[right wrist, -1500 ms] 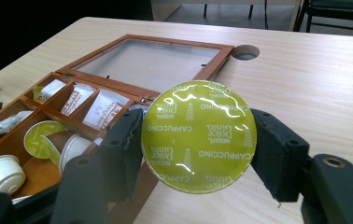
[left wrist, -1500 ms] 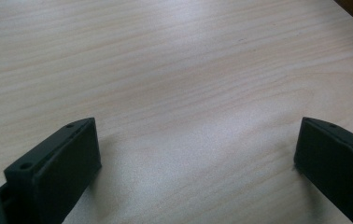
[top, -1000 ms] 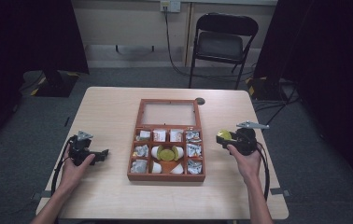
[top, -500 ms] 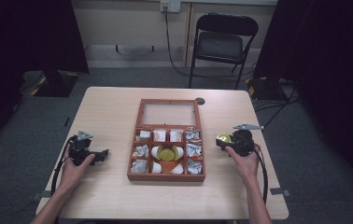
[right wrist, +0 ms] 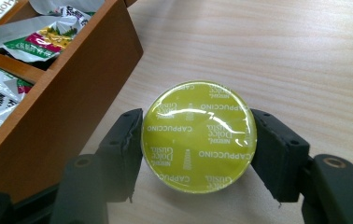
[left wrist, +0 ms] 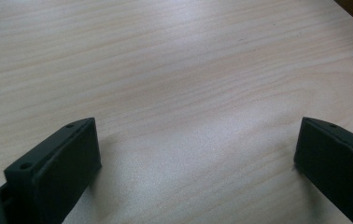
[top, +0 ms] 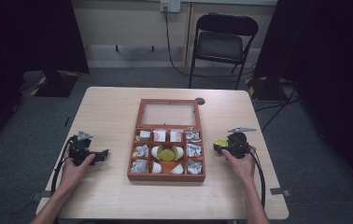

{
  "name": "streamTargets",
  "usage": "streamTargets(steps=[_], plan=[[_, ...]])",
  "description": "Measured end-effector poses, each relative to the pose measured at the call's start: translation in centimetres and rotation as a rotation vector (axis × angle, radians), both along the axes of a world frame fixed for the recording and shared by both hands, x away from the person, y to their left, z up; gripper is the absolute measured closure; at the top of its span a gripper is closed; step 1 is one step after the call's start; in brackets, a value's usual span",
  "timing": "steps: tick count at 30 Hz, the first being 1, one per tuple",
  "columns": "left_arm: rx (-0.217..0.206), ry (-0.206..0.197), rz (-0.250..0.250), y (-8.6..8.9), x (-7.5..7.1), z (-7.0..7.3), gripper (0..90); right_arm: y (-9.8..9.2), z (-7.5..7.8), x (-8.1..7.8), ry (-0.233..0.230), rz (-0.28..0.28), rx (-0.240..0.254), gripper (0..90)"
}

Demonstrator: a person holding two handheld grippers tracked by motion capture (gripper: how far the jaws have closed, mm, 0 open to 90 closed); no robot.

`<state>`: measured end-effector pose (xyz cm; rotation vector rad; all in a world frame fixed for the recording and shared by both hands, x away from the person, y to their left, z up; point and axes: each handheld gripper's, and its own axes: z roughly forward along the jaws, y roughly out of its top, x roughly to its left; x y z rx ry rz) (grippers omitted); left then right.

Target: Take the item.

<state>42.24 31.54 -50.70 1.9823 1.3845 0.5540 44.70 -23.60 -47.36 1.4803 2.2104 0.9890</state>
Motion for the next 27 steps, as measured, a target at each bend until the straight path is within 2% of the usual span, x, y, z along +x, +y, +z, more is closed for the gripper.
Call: streamTargets(steps=[5, 14, 27], plan=[[0.000, 0.000, 0.000, 0.0, 0.0, 0.0, 0.0, 0.2, -0.1, 0.0, -0.007, 0.000, 0.004, 37.5], [0.000, 0.000, 0.000, 0.0, 0.0, 0.0, 0.0, 0.0, 0.0, 0.0, 0.001, -0.003, 0.032, 28.0], [0.000, -0.001, 0.000, 0.0, 0.0, 0.0, 0.0, -0.8, 1.9, -1.4, -0.057, -0.011, 0.094, 19.0]])
